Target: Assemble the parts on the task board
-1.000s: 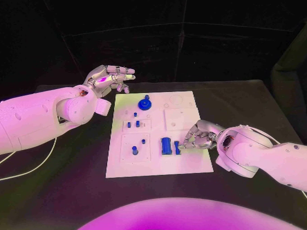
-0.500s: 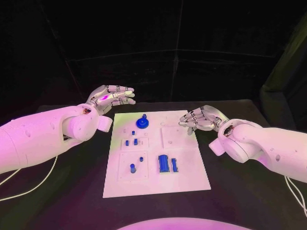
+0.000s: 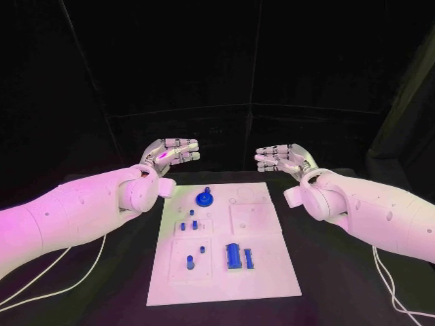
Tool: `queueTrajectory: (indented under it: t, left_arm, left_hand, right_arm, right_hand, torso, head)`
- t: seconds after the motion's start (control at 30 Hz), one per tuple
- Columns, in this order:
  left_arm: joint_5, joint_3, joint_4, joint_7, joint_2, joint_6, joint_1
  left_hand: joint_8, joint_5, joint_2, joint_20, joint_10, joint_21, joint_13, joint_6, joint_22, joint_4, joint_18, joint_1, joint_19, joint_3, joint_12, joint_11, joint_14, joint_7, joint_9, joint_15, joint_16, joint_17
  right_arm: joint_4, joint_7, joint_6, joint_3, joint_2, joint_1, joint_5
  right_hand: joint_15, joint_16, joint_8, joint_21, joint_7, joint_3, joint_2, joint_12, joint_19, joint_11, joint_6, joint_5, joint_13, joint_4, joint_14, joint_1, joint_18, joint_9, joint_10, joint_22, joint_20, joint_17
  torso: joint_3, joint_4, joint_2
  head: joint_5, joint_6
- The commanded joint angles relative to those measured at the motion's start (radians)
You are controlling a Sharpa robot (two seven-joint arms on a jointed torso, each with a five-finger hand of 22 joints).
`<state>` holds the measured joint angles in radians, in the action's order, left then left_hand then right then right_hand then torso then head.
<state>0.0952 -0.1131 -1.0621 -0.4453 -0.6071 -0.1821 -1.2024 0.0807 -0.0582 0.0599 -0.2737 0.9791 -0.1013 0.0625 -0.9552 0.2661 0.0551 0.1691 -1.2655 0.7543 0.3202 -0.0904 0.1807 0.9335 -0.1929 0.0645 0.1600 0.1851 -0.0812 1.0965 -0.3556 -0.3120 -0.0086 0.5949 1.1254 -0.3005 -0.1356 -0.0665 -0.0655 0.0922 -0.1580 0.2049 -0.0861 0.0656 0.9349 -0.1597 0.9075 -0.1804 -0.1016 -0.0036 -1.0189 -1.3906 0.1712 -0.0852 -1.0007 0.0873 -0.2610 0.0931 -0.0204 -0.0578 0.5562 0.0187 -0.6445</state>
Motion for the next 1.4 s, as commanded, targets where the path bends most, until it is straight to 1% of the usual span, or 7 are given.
queueTrajectory:
  t: [0.03,0.4,0.43,0.47,0.5,0.7,1.4]
  left_arm:
    - [-0.003,0.0,-0.006,0.001,-0.004,0.0,0.0]
    - [-0.029,0.033,-0.15,-0.02,-0.052,-0.168,0.044]
    - [-0.036,0.041,-0.185,-0.026,-0.064,-0.21,0.054]
    - [-0.04,0.046,-0.211,-0.03,-0.073,-0.24,0.062]
    - [-0.045,0.052,-0.238,-0.034,-0.082,-0.271,0.07]
    - [-0.073,0.086,-0.388,-0.056,-0.132,-0.447,0.116]
    - [-0.095,0.113,-0.508,-0.075,-0.173,-0.588,0.152]
  left_hand:
    - [-0.081,0.058,-0.06,0.083,-0.306,0.03,-0.062,0.298,-0.083,-0.055,-0.051,0.39,-0.234,-0.101,0.09,-0.055,-0.289,0.06,-0.064,-0.048,-0.057,0.081]
    - [-0.081,0.058,-0.06,0.149,-0.544,0.101,-0.062,0.531,-0.148,-0.055,-0.077,0.701,-0.418,-0.179,0.09,-0.1,-0.517,0.107,-0.064,-0.088,-0.103,0.081]
    - [-0.081,0.058,-0.06,0.158,-0.573,0.101,-0.062,0.558,-0.155,-0.055,-0.077,0.738,-0.439,-0.188,0.09,-0.105,-0.544,0.112,-0.064,-0.16,-0.109,0.081]
    - [-0.081,0.058,-0.06,0.162,-0.589,0.101,-0.062,0.575,-0.16,-0.055,-0.085,0.759,-0.453,-0.193,0.09,-0.108,-0.56,0.115,-0.064,-0.16,-0.112,0.081]
    - [-0.081,0.058,-0.06,0.167,-0.604,0.101,-0.062,0.589,-0.164,-0.055,-0.088,0.779,-0.464,-0.199,0.09,-0.181,-0.575,0.118,-0.064,-0.16,-0.115,0.081]
    - [-0.081,0.058,-0.06,0.188,-0.682,0.101,-0.062,0.665,-0.185,-0.055,-0.169,0.879,-0.524,-0.224,0.09,-0.181,-0.649,0.193,-0.064,-0.16,-0.185,0.081]
    - [-0.081,0.058,-0.06,0.274,-0.855,0.101,-0.062,0.834,-0.266,-0.055,-0.169,1.105,-0.657,-0.32,0.09,-0.181,-0.815,0.193,-0.064,-0.16,-0.185,0.081]
  right_arm:
    - [0.007,0.003,-0.005,0.0,0.005,-0.001,-0.002]
    - [0.175,-0.057,-0.168,0.003,0.07,-0.027,0.107]
    - [0.217,-0.072,-0.209,0.004,0.086,-0.034,0.134]
    - [0.247,-0.083,-0.238,0.004,0.097,-0.039,0.153]
    - [0.276,-0.093,-0.266,0.005,0.109,-0.044,0.172]
    - [0.409,-0.141,-0.396,0.007,0.16,-0.065,0.259]
    - [0.474,-0.164,-0.458,0.009,0.185,-0.075,0.3]
  right_hand:
    - [0.042,0.066,0.066,-0.092,0.048,-0.063,0.086,-0.066,-0.283,0.044,-0.279,0.055,0.102,0.004,0.307,0.428,-0.051,0.085,0.306,-0.087,0.081,-0.093]
    - [0.136,0.066,0.066,-0.092,0.086,-0.111,0.086,-0.066,-0.509,0.084,-0.497,0.1,0.102,0.004,0.553,0.762,-0.079,0.085,0.547,-0.087,0.143,-0.093]
    - [0.136,0.066,0.066,-0.092,0.158,-0.118,0.086,-0.066,-0.539,0.089,-0.526,0.105,0.102,0.004,0.586,0.806,-0.079,0.085,0.579,-0.087,0.152,-0.093]
    - [0.136,0.066,0.066,-0.092,0.158,-0.121,0.086,-0.066,-0.554,0.16,-0.54,0.108,0.102,0.004,0.602,0.829,-0.081,0.085,0.595,-0.087,0.156,-0.093]
    - [0.136,0.066,0.066,-0.092,0.158,-0.125,0.086,-0.066,-0.568,0.16,-0.554,0.18,0.102,0.004,0.618,0.85,-0.09,0.085,0.61,-0.087,0.16,-0.093]
    - [0.136,0.066,0.066,-0.092,0.158,-0.205,0.086,-0.066,-0.641,0.16,-0.625,0.18,0.102,0.004,0.698,0.958,-0.101,0.085,0.689,-0.087,0.18,-0.093]
    - [0.136,0.066,0.066,-0.092,0.158,-0.205,0.086,-0.066,-0.811,0.16,-0.79,0.18,0.102,0.004,0.886,1.21,-0.171,0.085,0.871,-0.087,0.261,-0.093]
  torso:
    - [-0.0003,0.0005,0.001]
    - [0.0195,0.0553,-0.011]
    - [0.0203,0.0576,-0.012]
    - [0.0204,0.0578,-0.012]
    - [0.0204,0.0578,-0.012]
    - [0.0204,0.0578,-0.012]
    - [0.0204,0.0578,-0.012]
  head:
    - [-0.001,-0.003]
    - [-0.018,0.042]
    - [-0.019,0.044]
    - [-0.019,0.044]
    - [-0.019,0.044]
    - [-0.019,0.044]
    - [-0.019,0.044]
